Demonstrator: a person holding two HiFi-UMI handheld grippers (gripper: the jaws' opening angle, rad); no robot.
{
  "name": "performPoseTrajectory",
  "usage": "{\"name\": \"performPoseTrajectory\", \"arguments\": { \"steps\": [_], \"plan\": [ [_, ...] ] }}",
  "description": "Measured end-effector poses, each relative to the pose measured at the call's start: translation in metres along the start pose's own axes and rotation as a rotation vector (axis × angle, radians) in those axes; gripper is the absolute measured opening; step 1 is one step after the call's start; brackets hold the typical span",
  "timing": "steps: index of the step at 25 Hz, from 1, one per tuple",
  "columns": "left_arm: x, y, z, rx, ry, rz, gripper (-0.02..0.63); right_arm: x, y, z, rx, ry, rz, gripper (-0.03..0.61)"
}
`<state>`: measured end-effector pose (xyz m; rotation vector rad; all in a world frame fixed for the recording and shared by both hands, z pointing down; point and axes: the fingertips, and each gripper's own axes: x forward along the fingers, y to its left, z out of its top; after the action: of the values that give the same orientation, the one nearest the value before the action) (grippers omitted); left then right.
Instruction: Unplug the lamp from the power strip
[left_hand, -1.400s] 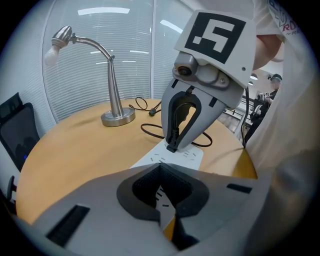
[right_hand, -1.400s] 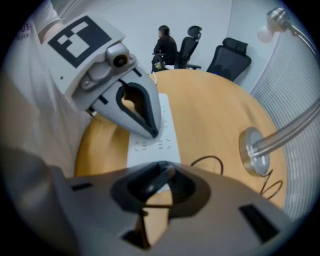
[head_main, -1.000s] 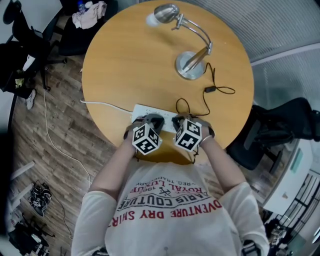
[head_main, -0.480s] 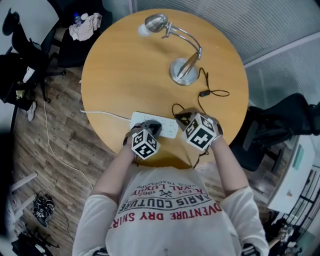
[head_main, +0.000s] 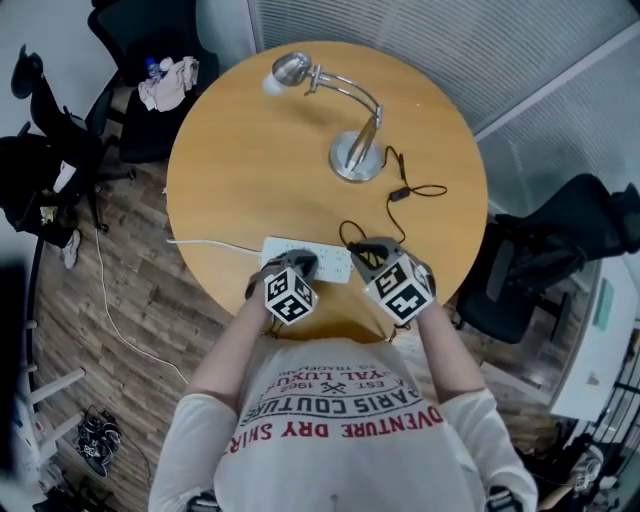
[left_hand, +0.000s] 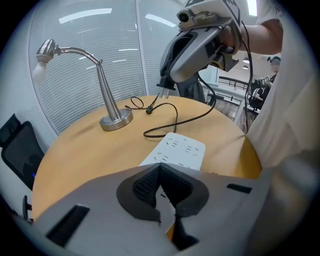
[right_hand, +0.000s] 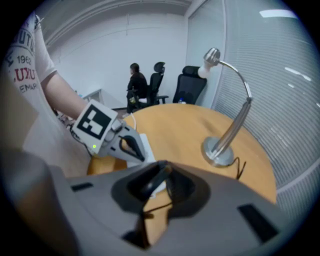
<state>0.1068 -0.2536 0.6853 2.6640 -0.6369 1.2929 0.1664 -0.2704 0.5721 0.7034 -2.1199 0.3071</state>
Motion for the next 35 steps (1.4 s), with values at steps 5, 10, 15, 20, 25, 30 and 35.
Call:
{"name": "performPoseTrajectory", "arguments": {
  "steps": [5, 10, 15, 20, 25, 30, 35],
  "plan": [
    [-0.024, 0.02, 0.022, -0.086, -0.057, 0.036, 0.028, -0.019, -0.007, 0.018, 0.071, -0.169, -0.064, 0.072],
    [-0.068, 0.051, 0.062, -0.224, -0.236, 0.121, 0.028, -0.045, -0.021, 0.037, 0.176, -0.354, -0.135, 0.072],
    [-0.122, 0.074, 0.108, -0.317, -0.443, 0.182, 0.028, -0.069, -0.03, 0.055, 0.239, -0.514, -0.191, 0.072],
    [-0.177, 0.082, 0.143, -0.322, -0.63, 0.215, 0.028, -0.101, -0.03, 0.079, 0.248, -0.684, -0.234, 0.072],
    [-0.226, 0.082, 0.17, -0.325, -0.822, 0.232, 0.028, -0.122, -0.03, 0.088, 0.273, -0.78, -0.27, 0.072],
    [-0.241, 0.082, 0.174, -0.324, -0.875, 0.257, 0.028, -0.126, -0.031, 0.089, 0.279, -0.796, -0.282, 0.072],
    [-0.239, 0.081, 0.171, -0.337, -0.875, 0.252, 0.028, -0.127, -0.033, 0.087, 0.288, -0.797, -0.308, 0.072]
  ]
}}
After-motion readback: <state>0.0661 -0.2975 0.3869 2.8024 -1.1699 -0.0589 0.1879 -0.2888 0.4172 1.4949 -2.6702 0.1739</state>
